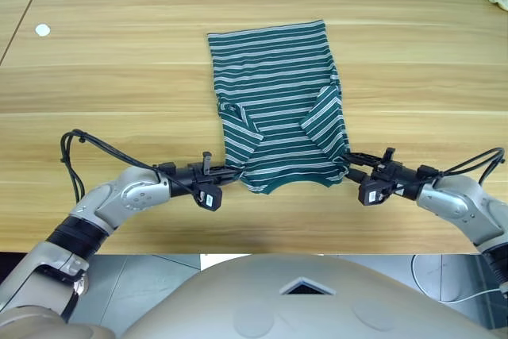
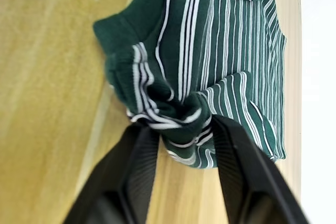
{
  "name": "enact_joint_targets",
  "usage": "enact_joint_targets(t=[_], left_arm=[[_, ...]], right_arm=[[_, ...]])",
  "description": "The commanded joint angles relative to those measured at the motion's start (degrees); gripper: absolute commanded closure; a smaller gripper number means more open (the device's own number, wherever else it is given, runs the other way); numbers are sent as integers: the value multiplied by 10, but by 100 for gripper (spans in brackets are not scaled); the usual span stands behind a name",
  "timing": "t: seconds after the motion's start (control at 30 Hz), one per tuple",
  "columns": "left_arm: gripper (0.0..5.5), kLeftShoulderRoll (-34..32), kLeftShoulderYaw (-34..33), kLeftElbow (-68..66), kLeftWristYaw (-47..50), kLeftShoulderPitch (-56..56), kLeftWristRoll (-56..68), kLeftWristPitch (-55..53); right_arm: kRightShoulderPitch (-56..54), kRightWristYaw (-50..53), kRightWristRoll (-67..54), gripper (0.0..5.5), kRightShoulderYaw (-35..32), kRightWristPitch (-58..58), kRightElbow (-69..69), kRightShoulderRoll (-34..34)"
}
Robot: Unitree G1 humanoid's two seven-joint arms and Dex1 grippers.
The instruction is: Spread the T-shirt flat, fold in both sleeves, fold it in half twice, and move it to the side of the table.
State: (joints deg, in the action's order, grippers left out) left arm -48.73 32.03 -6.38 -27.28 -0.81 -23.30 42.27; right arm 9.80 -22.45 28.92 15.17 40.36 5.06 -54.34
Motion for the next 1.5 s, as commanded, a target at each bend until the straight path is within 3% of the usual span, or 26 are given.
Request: enact_joint_targets(t=[0.03,0.23,0.53,0.67,0.9,1.23,1.5], left_arm=[[540,2,27,-42,-36,38,-51,-28],[540,14,25,-62,-23,55,-20,-8],[541,-33,-10,-40,-44,139,56,9],[541,-63,-34,4,-46,200,105,-6],[541,-22,-96,41,-18,204,152,-6],[541,124,-151,19,50,38,102,-21],[541,201,-179,-160,122,-153,44,-90]], right_arm=[[9,-12,28,442,19,-2,22,6],[26,1,2,549,14,7,-8,17],[127,-6,-84,550,-23,-8,-100,19],[172,-1,-123,550,-84,-32,-120,10],[182,-14,-133,550,-111,-36,-127,22],[-33,37,-69,550,-98,-43,-69,121],[-281,161,14,550,-73,-72,165,211]])
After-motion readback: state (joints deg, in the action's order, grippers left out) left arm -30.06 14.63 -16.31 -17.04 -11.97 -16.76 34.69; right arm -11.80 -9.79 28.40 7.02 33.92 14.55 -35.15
